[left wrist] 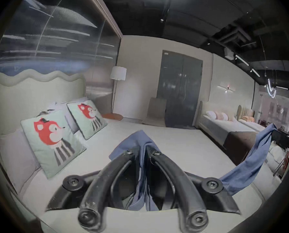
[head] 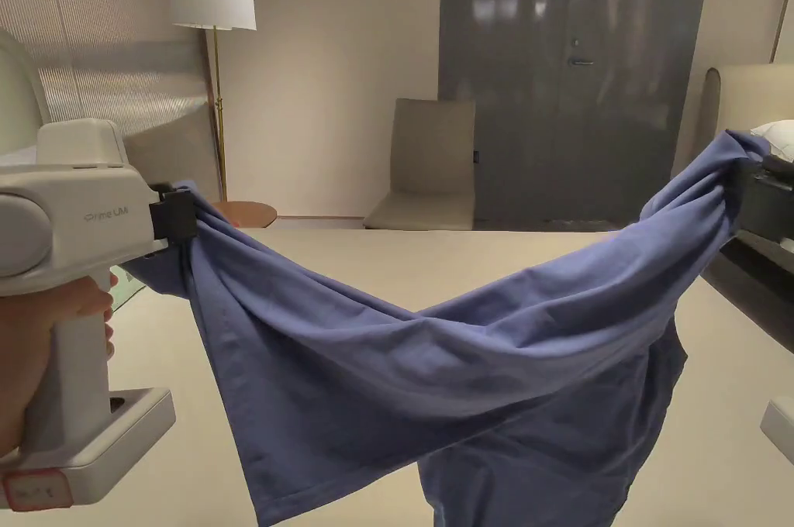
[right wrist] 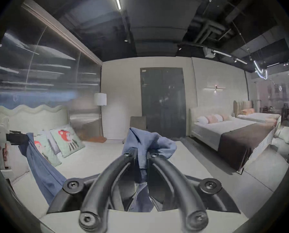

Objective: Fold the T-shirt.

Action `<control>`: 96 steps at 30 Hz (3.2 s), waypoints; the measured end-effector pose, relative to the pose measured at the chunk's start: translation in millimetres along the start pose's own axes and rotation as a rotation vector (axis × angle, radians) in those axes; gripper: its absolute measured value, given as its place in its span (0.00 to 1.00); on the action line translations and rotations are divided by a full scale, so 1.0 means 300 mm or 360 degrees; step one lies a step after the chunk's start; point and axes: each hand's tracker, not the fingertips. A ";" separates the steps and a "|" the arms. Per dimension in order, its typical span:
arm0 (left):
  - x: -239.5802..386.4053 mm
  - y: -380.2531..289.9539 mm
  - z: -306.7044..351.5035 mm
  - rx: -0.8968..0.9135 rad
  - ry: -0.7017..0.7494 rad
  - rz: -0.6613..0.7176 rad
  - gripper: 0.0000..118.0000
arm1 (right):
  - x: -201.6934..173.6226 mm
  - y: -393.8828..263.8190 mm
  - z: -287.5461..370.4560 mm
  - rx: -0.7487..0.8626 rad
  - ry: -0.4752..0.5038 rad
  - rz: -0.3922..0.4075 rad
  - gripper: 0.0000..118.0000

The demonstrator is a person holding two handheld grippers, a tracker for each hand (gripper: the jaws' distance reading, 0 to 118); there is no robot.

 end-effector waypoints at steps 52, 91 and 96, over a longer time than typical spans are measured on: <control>-0.063 -0.714 -0.137 -0.0789 0.0056 0.0147 0.03 | 0.157 -0.643 0.214 -0.0733 -0.0203 -0.0163 0.08; -0.102 -0.703 0.295 -0.0113 0.0334 0.0151 0.83 | 0.025 -0.653 0.325 -0.0200 -0.0320 0.0055 0.78; -0.085 -0.669 0.352 -0.0008 0.0423 0.0101 0.08 | -0.096 -0.596 0.299 -0.0126 -0.0205 0.0041 0.24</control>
